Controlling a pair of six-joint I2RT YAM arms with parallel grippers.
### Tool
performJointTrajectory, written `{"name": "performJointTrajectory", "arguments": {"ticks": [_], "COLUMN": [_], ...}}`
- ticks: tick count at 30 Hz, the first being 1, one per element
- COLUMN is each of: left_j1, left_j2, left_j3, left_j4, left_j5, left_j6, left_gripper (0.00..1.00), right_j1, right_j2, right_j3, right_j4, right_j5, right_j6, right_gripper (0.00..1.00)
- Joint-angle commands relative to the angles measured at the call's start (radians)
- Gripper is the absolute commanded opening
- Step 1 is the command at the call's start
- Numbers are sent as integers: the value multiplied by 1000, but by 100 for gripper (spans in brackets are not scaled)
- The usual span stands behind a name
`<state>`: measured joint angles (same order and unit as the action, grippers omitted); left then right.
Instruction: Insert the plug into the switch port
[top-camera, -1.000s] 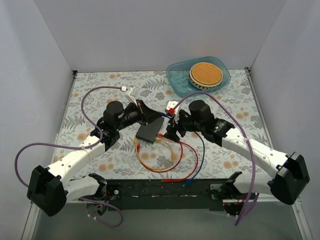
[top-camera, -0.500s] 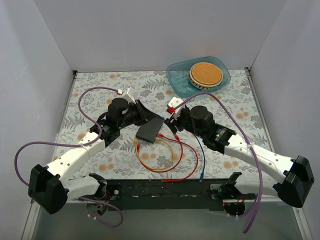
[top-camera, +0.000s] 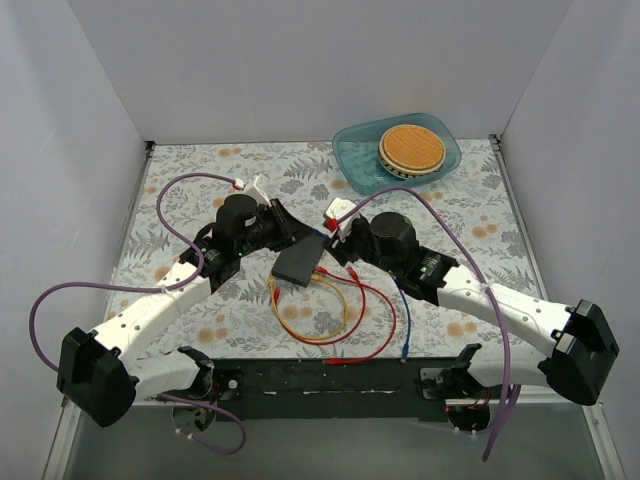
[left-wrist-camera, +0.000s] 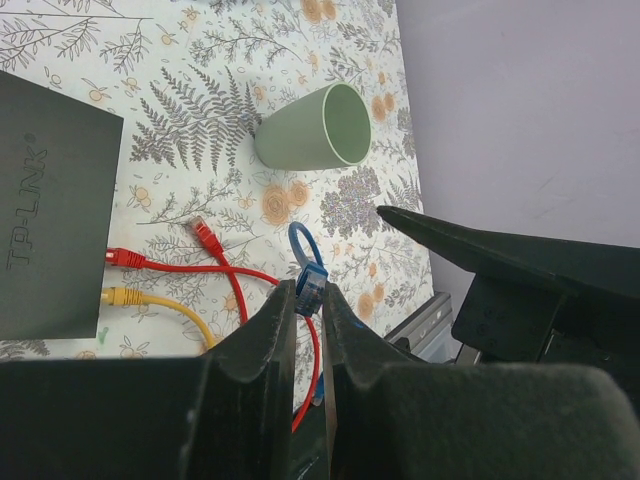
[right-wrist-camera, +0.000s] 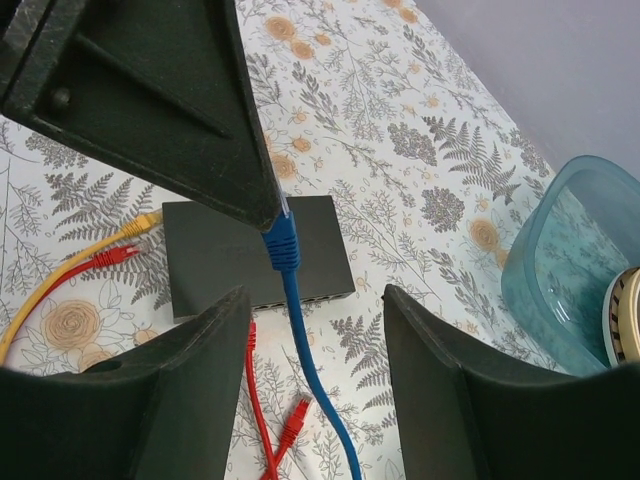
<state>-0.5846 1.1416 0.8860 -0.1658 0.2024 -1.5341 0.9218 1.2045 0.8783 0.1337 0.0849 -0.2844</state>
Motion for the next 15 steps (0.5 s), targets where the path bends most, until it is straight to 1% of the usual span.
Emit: {"name": "performJointTrajectory", "arguments": {"ticks": [1, 11, 13, 15], "left_j1": [0, 0, 0, 0], "left_j2": [-2, 4, 6, 9], "left_j3": [47, 47, 47, 47], "left_j4": [-6, 5, 9, 17], "left_j5": [5, 25, 37, 42], "left_j6": [-6, -6, -4, -4], "left_gripper": [0, 0, 0, 0], "right_j1": [8, 14, 14, 15], "right_j2": [17, 69, 76, 82], "right_j3": [11, 22, 25, 25], "right_j4": [86, 126, 132, 139], "right_j5": [-17, -10, 3, 13], "right_j6": [-18, -18, -19, -19], "right_gripper": [60, 52, 48, 47]}}
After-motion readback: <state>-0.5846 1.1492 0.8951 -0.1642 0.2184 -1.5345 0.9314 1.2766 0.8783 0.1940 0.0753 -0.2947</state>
